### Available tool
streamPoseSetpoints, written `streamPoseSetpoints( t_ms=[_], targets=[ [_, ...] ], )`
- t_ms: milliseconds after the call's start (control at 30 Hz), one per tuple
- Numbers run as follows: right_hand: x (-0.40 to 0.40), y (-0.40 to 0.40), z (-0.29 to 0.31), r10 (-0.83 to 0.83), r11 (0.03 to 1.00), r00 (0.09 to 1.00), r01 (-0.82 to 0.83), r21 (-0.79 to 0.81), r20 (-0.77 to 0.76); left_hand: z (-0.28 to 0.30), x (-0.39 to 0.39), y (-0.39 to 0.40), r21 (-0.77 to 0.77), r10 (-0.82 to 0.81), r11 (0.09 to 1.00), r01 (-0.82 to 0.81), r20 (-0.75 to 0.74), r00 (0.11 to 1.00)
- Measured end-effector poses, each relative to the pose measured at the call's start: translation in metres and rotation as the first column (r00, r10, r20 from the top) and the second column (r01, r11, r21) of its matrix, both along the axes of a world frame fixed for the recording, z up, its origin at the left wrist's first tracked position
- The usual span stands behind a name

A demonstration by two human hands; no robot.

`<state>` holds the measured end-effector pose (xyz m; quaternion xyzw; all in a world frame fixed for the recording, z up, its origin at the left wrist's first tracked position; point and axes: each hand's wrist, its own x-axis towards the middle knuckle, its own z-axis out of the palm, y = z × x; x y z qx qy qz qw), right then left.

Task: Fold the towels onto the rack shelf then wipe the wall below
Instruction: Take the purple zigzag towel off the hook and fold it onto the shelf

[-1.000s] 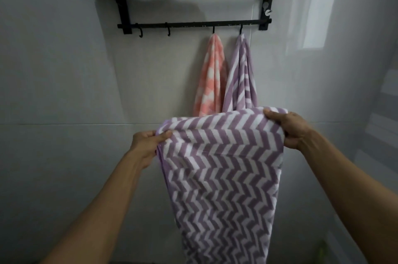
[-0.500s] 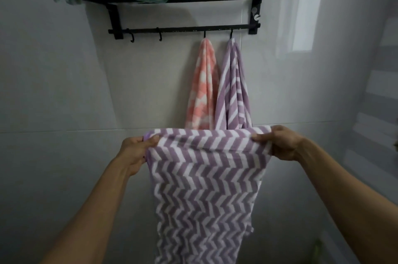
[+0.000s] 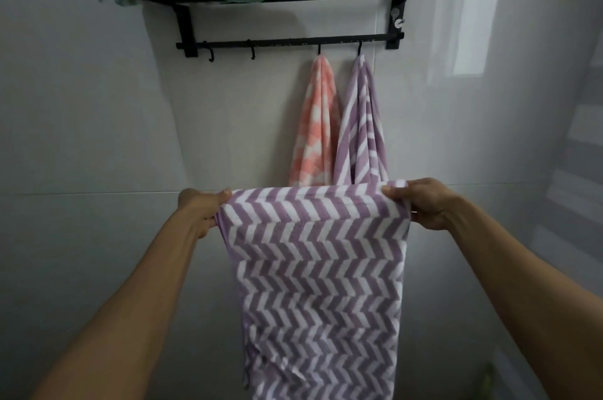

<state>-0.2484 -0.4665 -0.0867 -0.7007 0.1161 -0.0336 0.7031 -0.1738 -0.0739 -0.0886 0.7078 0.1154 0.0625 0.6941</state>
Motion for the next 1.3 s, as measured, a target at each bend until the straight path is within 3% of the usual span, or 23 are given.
streamPoseSetpoints(
  t_ms=[167,233,333,533,800,1033,1300],
  targets=[
    [0.010,0.008,0.015,-0.093,0.996,0.995,0.093,0.003,0.039,0.018,0.004,0.004,0.001,0.081,0.997,-0.082,0.142,0.987],
    [0.016,0.006,0.023,-0.126,0.992,0.991,0.127,-0.010,0.049,0.022,0.003,0.002,-0.020,0.043,0.999,-0.040,0.184,0.982],
    [0.018,0.005,0.028,-0.165,0.982,0.986,0.167,-0.086,0.029,0.019,-0.001,-0.003,0.041,-0.083,0.996,0.078,0.123,0.989],
    [0.013,0.010,0.032,-0.232,0.971,0.968,0.236,-0.036,0.091,0.023,0.001,0.006,-0.008,0.041,0.999,-0.040,0.134,0.990],
    [0.007,0.009,0.044,-0.081,0.993,0.988,0.091,-0.070,0.128,0.035,0.004,0.001,0.029,0.057,0.998,-0.064,0.191,0.980],
    [0.012,0.008,0.041,-0.137,0.956,0.980,0.169,-0.241,0.145,0.037,-0.003,-0.002,0.083,0.045,0.995,-0.062,0.187,0.981],
    [0.008,0.007,0.041,-0.124,0.938,0.988,0.148,-0.312,0.093,0.037,-0.007,0.003,0.126,0.023,0.991,-0.039,0.126,0.992]
  ],
)
